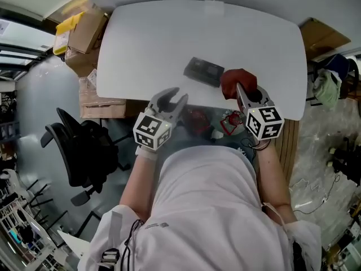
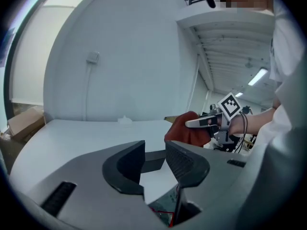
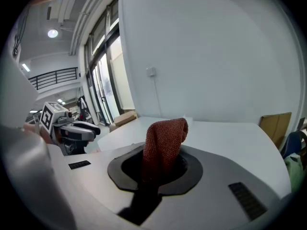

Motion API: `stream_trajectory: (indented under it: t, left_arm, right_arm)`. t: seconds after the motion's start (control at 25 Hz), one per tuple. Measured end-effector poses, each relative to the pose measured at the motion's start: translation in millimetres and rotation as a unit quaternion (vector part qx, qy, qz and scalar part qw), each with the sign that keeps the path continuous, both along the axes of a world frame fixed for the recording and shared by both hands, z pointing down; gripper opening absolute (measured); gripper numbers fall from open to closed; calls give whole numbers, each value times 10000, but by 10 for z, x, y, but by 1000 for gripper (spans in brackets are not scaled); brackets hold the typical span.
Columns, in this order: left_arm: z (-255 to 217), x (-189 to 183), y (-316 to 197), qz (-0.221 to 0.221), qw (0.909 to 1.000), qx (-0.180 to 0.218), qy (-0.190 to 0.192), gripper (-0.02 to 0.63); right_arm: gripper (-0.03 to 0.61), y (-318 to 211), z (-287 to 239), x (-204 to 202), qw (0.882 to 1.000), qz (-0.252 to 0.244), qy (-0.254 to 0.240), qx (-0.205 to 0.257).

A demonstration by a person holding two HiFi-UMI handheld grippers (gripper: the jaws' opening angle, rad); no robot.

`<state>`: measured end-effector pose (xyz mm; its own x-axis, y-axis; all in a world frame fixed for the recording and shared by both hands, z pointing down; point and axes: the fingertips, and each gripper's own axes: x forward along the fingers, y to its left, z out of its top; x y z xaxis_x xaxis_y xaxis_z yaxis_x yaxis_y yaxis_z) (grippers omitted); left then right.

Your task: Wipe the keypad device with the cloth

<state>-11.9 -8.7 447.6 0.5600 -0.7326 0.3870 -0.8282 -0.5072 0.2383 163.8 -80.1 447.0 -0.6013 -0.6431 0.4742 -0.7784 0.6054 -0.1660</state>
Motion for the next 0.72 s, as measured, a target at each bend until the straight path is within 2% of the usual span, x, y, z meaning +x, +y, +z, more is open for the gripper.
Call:
stream_trajectory:
  t: [0.28, 0.48, 0.72]
  left_arm:
    - [472, 12, -483, 904, 9953, -175, -303, 172]
    - [810, 48, -737, 1346, 9897, -422, -252, 221]
    - [1107, 86, -861, 1773, 9811, -749, -181, 230]
  right_arm:
    - [55, -92, 354, -235, 9973, 234, 629, -308]
    - [55, -171, 595, -301, 9922, 344, 1045, -593]
    - [55, -241, 837, -402, 9863, 295, 1364, -878]
